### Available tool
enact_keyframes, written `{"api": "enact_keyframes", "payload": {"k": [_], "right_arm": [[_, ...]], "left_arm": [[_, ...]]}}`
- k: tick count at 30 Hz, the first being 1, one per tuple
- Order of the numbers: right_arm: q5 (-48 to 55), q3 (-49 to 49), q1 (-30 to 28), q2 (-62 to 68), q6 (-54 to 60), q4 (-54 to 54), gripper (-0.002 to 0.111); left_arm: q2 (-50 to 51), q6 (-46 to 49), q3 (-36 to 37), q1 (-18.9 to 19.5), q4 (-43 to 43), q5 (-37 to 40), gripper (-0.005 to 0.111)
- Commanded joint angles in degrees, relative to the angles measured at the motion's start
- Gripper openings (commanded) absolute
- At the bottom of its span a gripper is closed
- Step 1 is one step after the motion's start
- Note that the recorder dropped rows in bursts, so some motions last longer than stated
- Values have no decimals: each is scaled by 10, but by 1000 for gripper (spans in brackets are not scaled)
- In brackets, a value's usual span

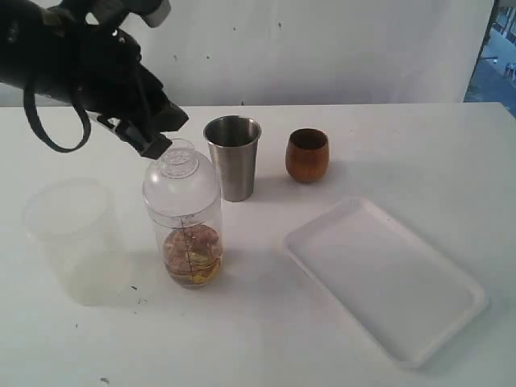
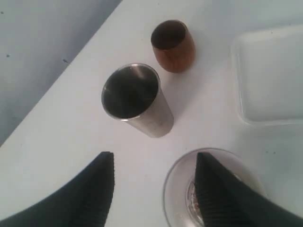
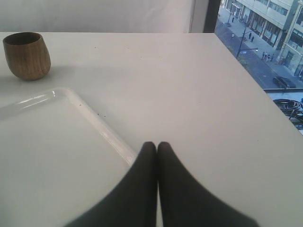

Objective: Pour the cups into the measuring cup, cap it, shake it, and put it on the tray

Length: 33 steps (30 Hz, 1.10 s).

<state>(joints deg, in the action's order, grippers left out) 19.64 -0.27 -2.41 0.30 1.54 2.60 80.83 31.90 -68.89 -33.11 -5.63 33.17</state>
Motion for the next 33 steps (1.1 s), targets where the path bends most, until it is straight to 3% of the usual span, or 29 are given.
{"api": "enact_keyframes", "payload": {"k": [1,4,6,11,20,29,33], "right_arm": [[-2,3,-4,-3,-2,2,0],[-2,3,-4,-3,-2,2,0],[-2,3,-4,-3,-2,2,0],[-2,3,-4,-3,-2,2,0],[-2,3,-4,-3,-2,2,0],[-2,3,-4,-3,-2,2,0],[-2,3,-4,-3,-2,2,0]], "left_arm": [[-15,1,2,-2,-3,-14,51],[-11,1,6,-2,-3,-15,48],[-11,1,18,-2,-3,-39,40],[-10,-1,67,-2,-3,-95,0],[-9,-1,123,-2,-37,-237,0],[-7,-5,124,-2,-46,-220,0],[-7,-5,165,-2,-50,-255,0]]}}
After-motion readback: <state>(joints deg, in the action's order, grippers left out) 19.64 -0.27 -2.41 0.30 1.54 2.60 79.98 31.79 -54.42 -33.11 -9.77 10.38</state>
